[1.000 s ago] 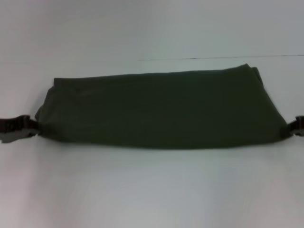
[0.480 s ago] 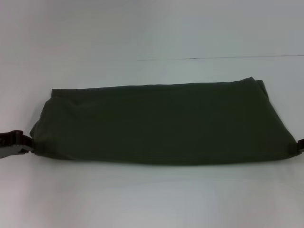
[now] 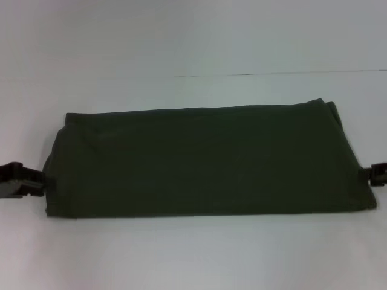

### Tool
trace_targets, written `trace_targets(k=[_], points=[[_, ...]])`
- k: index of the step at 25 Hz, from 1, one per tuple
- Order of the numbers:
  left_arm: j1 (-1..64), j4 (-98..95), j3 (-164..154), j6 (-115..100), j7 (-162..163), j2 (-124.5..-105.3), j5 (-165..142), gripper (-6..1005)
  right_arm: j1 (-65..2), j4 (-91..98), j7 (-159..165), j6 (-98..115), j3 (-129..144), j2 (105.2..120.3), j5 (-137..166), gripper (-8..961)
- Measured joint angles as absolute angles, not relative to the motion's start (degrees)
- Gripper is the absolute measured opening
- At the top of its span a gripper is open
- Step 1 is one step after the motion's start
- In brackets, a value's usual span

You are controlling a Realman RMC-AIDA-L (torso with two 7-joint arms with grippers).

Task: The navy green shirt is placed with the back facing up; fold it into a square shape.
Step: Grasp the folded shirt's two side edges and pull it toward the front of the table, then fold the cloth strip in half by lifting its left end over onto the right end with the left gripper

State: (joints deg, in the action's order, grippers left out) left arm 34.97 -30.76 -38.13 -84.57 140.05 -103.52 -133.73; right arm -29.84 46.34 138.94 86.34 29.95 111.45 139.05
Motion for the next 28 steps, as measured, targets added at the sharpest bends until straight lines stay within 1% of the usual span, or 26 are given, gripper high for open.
trace_targets(k=[3,4,6,7,9,11,14,15,18,21,23,28], points=[[35.1,-31.2,-36.5,-85.3,140.1,-102.94,-133.8,313,-30.3,46.6,138.8,88.1,29.7,110.21,136.6,298],[35.1,-31.2,-36.5,-85.3,140.1,-102.94,-133.8,363,-30.4,46.7,138.8,88.9,29.6,109.59,135.5,331],[35.2,-32.6,-31.9,-87.0,139.8,-102.18,-133.3,462,-30.5,46.8,138.8,89.8,29.4,108.33,133.2,395],[35.2,-32.7,-31.6,-87.1,139.8,-102.14,-133.3,511,-30.5,46.8,138.6,90.1,29.2,107.75,131.6,428],[35.2,-33.5,-28.1,-87.9,139.5,-101.74,-133.1,554,-30.6,46.5,137.2,90.2,28.4,106.75,128.2,493],[35.2,-33.6,-26.8,-88.2,139.7,-101.72,-133.1,598,-30.8,45.0,134.7,90.2,27.6,106.25,124.3,568],[35.3,-33.2,-26.3,-88.0,141.1,-102.09,-133.3,662,-31.8,40.8,129.8,90.3,27.4,105.54,120.2,696],[35.3,-33.0,-26.4,-87.7,142.0,-102.23,-133.4,684,-32.8,38.1,126.5,90.6,27.5,105.08,119.4,739],[35.3,-32.3,-27.5,-86.6,145.2,-102.41,-133.7,749,-33.7,36.1,123.0,91.3,27.6,104.87,119.4,803],[35.3,-31.4,-29.1,-86.2,148.4,-102.03,-134.3,868,-34.4,35.2,120.1,91.8,27.9,104.82,119.5,868],[35.3,-30.9,-29.8,-86.3,150.6,-101.84,-135.3,947,-34.7,35.0,119.1,92.1,28.3,104.69,119.6,868],[34.4,-29.0,-27.9,-87.6,154.2,-102.11,-135.7,949,-34.9,35.0,117.2,95.0,29.3,103.51,119.6,868]])
